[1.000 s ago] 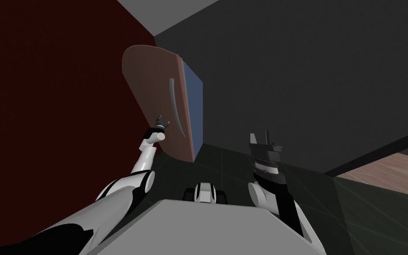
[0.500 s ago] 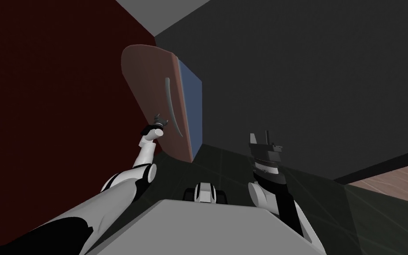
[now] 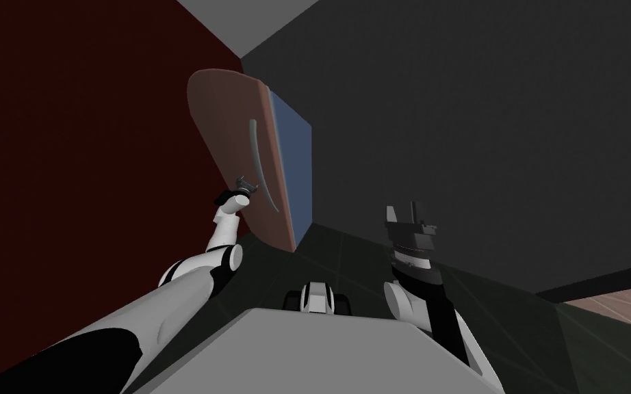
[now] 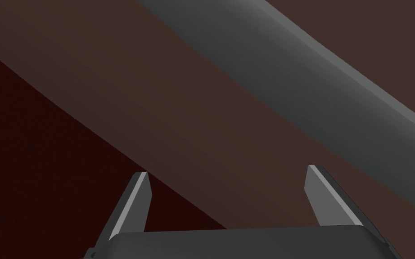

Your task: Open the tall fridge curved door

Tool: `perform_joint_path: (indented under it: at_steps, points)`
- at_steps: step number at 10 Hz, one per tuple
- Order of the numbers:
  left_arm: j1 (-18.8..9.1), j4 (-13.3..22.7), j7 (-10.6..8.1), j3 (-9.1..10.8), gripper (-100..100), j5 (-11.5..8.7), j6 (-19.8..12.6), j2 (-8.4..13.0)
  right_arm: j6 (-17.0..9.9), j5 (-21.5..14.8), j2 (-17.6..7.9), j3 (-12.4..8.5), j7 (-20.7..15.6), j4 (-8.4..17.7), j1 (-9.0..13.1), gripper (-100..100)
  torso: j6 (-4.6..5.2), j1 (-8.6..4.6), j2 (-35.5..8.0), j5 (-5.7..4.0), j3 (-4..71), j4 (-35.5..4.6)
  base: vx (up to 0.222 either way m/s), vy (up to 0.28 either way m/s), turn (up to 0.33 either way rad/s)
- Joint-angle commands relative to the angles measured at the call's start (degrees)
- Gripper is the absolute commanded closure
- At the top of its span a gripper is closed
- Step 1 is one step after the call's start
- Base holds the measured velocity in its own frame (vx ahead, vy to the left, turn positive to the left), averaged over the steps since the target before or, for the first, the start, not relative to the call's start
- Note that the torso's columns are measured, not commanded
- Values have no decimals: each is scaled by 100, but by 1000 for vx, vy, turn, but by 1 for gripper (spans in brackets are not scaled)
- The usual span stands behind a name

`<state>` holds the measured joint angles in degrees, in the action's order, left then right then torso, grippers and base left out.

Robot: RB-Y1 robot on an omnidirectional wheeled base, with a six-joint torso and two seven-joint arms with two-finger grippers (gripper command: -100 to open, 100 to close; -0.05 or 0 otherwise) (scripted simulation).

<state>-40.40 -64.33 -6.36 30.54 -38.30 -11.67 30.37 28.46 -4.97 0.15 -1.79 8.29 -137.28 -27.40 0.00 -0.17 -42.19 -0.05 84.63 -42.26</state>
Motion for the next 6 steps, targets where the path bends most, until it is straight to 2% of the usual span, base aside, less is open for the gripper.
perform_joint_path:
  at_steps: [1, 6]
  points:
    - [-266, 394, 36, 210, -100, -63, -167, 29, 0, 0, -1, 0, 0, 0, 1, 0, 2, 23, -11, 6, -7, -2, 31, -128, 77]
    - [-836, 1230, 141, 710, -100, -257, -512, 160, 0, 0, 0, 0, 0, 0, 1, 0, 31, -15, 8, -5, 7, 7, 49, -189, 110]
